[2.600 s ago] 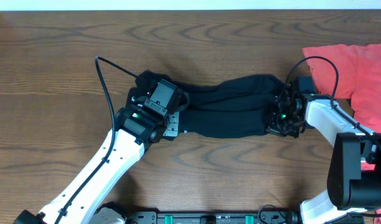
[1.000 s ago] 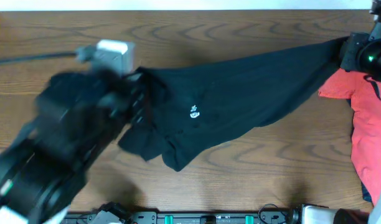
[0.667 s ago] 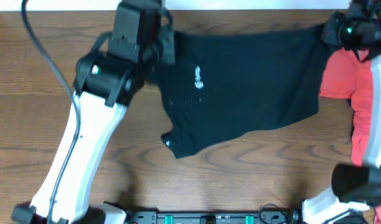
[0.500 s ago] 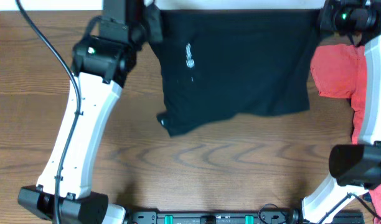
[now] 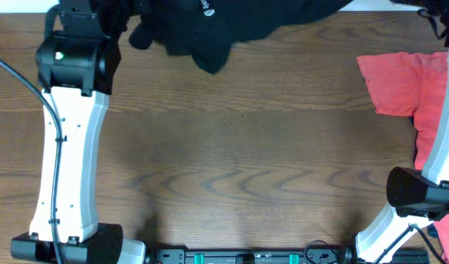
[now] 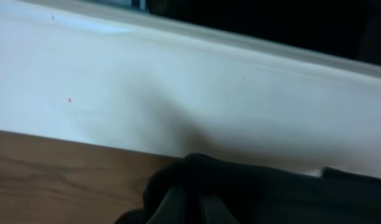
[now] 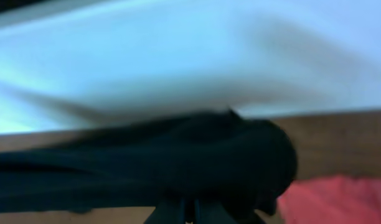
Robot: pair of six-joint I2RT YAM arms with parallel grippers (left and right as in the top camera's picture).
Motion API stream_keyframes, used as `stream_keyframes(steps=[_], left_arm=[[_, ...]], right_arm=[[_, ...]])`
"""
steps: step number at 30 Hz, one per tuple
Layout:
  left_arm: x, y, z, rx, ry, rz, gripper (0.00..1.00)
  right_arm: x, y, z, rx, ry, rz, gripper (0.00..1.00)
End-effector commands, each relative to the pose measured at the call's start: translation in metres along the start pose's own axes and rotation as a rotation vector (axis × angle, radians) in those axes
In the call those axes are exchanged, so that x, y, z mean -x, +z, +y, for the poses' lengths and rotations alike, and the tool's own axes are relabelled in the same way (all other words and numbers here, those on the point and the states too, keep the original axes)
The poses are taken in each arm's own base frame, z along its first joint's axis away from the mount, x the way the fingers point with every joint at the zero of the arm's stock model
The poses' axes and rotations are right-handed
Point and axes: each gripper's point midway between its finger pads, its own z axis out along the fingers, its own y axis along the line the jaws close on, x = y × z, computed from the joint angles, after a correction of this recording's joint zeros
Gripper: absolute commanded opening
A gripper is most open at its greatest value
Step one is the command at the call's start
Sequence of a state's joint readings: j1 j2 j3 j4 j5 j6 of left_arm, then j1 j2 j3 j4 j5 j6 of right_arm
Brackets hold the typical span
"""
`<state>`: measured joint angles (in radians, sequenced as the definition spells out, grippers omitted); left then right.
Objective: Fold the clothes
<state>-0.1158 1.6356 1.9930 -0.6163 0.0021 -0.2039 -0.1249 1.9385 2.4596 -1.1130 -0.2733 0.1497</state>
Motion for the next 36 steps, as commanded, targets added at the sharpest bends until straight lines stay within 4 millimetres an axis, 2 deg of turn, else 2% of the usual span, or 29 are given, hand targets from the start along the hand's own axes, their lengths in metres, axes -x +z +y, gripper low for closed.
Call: stream_keyframes(steps=[1,5,8,10,13,18,23,27,31,36], left_arm=[[-0.002,-0.009,0.022,0.066,0.007,0.030,0.06],[-0.056,0.001,0.021,0.036,0.007,0.245,0.06],[-0.107,0.009,0.021,0.012,-0.008,0.441,0.06],[-0.136,0.014,0.024,0.012,-0.019,0.549,0.06],[-0.169,0.019,0.028,0.031,-0.026,0.671,0.06],[-0.187,0.017,0.027,0.038,-0.020,0.739,0.06],[-0.202,0.004,0.025,0.048,-0.013,0.812,0.06],[-0.220,-0.006,0.022,0.054,0.002,0.885,0.06],[-0.240,-0.011,0.025,0.061,0.009,0.920,0.06],[-0.268,-0.021,0.035,0.073,-0.009,0.899,0.06]], right_arm=[[-0.017,0.005,-0.035,-0.134,0.044,0.063,0.01],[-0.062,0.019,-0.047,-0.167,0.063,0.244,0.01],[-0.094,0.027,-0.053,-0.180,0.079,0.380,0.01],[-0.109,0.029,-0.054,-0.183,0.082,0.440,0.01],[-0.126,0.029,-0.054,-0.185,0.082,0.516,0.01],[-0.145,0.022,-0.053,-0.189,0.092,0.599,0.01],[-0.175,0.021,-0.049,-0.190,0.102,0.720,0.02],[-0.207,0.030,-0.043,-0.174,0.101,0.821,0.01],[-0.237,0.051,-0.036,-0.162,0.081,0.869,0.02],[-0.257,0.054,-0.038,-0.170,0.090,0.861,0.01]])
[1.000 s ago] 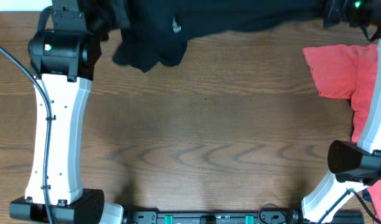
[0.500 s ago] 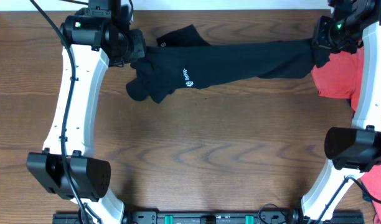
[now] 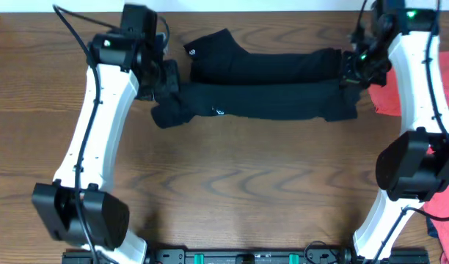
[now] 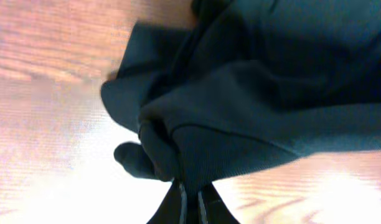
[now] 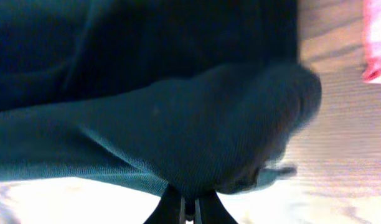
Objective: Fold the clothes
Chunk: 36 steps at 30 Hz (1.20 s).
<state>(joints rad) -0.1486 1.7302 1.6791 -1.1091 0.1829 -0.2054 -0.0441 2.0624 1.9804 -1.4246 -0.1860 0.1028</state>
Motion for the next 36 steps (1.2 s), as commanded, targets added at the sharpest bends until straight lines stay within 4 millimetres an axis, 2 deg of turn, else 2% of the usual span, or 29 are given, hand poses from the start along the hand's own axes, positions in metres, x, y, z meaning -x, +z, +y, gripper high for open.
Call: stream_keyframes(steps=[1,5,9,12,17,20,23,27,32,36], left_arm=[[-0.023,-0.005,0.010,0.011,-0.013,-0.034,0.06],[-0.060,0.000,0.020,0.008,-0.033,-0.038,0.06],[-0.104,0.019,0.034,0.032,-0.041,0.045,0.06],[-0.126,0.031,0.039,0.043,-0.066,0.090,0.06],[-0.144,0.041,0.031,0.043,-0.035,0.131,0.06],[-0.143,0.043,0.018,0.024,0.012,0.114,0.06],[-0.131,0.045,0.007,-0.003,0.025,0.060,0.06],[-0.118,0.045,0.002,-0.022,-0.044,0.010,0.06],[-0.107,0.044,-0.001,-0.040,-0.052,-0.035,0.06],[-0.095,0.043,0.005,-0.043,-0.077,-0.071,0.06]], right_arm=[[-0.013,-0.010,-0.002,-0.013,0.008,-0.042,0.02],[-0.032,0.002,-0.011,-0.015,0.030,-0.053,0.02],[-0.060,0.023,-0.019,-0.019,0.078,-0.026,0.02],[-0.080,0.038,-0.023,-0.020,0.119,-0.012,0.02],[-0.112,0.061,-0.031,-0.026,0.161,0.000,0.01],[-0.122,0.069,-0.033,-0.026,0.167,0.000,0.01],[-0.118,0.070,-0.033,-0.023,0.164,-0.020,0.01],[-0.102,0.061,-0.031,-0.019,0.168,-0.073,0.01],[-0.074,0.037,-0.027,-0.005,0.166,-0.164,0.01],[-0.049,0.018,-0.030,0.005,0.175,-0.240,0.01]])
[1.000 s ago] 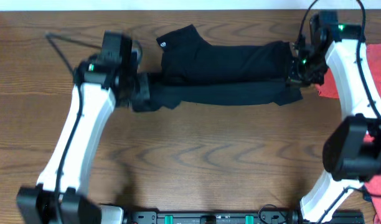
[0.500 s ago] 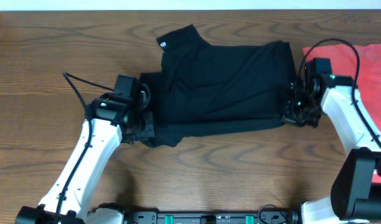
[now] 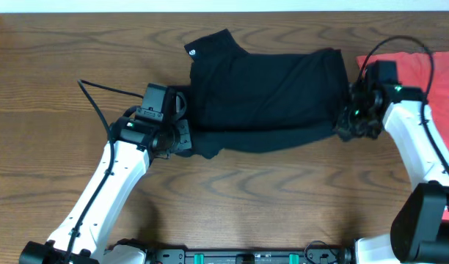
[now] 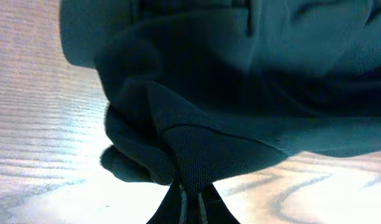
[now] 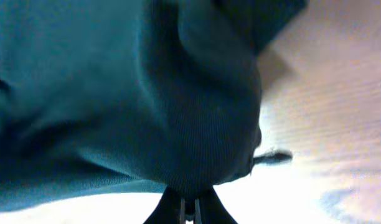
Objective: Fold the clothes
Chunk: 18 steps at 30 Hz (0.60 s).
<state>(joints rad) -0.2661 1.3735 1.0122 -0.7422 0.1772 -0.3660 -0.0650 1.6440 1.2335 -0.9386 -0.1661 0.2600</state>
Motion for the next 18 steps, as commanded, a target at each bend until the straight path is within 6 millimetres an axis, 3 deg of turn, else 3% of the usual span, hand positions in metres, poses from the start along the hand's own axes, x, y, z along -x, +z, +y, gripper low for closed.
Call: stream_keyframes(steps=[1,5,11,18], left_arm=[[0.016,-0.006,0.006,0.002,-0.040,-0.057,0.06],[0.034,-0.008,0.013,-0.006,-0.071,-0.116,0.06],[0.056,-0.006,0.012,-0.036,-0.077,-0.188,0.06],[0.075,0.016,-0.001,-0.089,-0.072,-0.178,0.06]], right_arm=[[0.027,-0.020,-0.002,0.005,0.029,-0.091,0.01],[0.040,-0.015,-0.004,0.001,0.035,-0.089,0.01],[0.044,0.011,-0.005,-0.008,0.040,-0.028,0.01],[0.050,0.025,-0.002,-0.003,0.036,-0.028,0.01]])
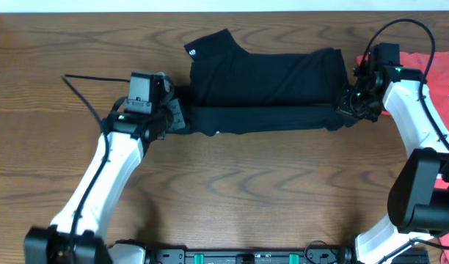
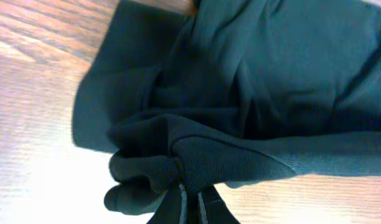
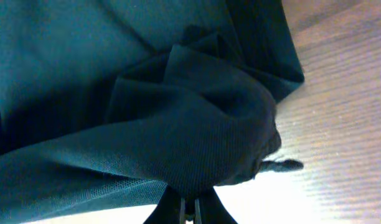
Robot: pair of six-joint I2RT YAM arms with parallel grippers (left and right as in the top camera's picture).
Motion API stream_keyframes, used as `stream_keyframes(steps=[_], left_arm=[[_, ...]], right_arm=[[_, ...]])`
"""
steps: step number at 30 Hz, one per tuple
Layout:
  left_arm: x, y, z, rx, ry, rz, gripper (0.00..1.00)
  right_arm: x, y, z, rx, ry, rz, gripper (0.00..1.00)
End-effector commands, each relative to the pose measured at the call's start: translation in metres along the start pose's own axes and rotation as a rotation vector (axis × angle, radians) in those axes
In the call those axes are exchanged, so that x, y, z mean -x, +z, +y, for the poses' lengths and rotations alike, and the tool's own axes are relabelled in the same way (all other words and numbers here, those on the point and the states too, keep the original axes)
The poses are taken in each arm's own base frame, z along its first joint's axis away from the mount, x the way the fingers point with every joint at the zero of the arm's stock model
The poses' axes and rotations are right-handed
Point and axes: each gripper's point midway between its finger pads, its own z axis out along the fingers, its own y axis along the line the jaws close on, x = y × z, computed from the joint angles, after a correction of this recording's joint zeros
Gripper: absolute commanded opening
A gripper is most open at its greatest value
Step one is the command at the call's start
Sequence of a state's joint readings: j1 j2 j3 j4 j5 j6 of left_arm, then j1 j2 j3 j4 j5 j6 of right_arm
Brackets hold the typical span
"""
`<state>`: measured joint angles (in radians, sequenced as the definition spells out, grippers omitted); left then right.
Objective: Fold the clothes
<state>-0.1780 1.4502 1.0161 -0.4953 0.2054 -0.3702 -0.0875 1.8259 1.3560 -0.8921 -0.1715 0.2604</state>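
Note:
A black garment lies spread across the far middle of the wooden table, a small white logo at its upper left corner. My left gripper is shut on the bunched left end of its near edge. At the right end of that same edge, my right gripper is shut on a gathered lump of the fabric. The near edge runs taut and straight between the two grippers, folded up onto the rest of the garment.
A red garment lies at the table's far right, just beyond my right arm. A black cable trails from the left arm. The mounting rail runs along the table's near edge.
Both grippers, still shut on the black garment's near edge, have moved away from the front of the table. That edge now lies higher over the garment, which looks shorter front to back.
At first both grippers held the black garment up at the table's far edge. Then it hung stretched between them in two long bands over the far table. Later it lay spread flat, near edge drawn toward the front; now that edge is carried back over it.

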Motion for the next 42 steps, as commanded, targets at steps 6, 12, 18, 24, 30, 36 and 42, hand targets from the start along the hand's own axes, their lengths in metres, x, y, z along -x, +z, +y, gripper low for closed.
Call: stream_keyframes(steps=[6,12,18,24,30,36,42], left_arm=[[0.033,0.017,-0.013,-0.042,-0.007,-0.047,0.06],[0.050,0.014,-0.021,-0.071,0.000,-0.108,0.06],[0.045,0.028,-0.017,-0.058,-0.009,-0.078,0.06],[0.032,0.064,-0.013,-0.070,-0.019,-0.001,0.10],[0.031,0.086,-0.012,-0.083,-0.030,0.007,0.45],[0.034,0.080,-0.026,-0.150,-0.024,0.017,0.68],[0.052,0.051,-0.045,-0.204,-0.007,-0.028,0.77]], right_arm=[[0.037,-0.015,0.008,0.022,0.000,-0.124,0.01],[0.049,-0.011,0.011,0.036,0.026,-0.161,0.01],[0.043,0.021,0.008,0.025,0.048,-0.095,0.02],[0.040,0.053,0.011,0.023,0.056,-0.053,0.02],[0.050,0.055,0.016,0.030,0.034,-0.094,0.52],[0.054,0.043,0.020,0.028,-0.021,-0.083,0.99],[0.089,-0.017,0.041,0.041,-0.112,-0.147,0.99]])
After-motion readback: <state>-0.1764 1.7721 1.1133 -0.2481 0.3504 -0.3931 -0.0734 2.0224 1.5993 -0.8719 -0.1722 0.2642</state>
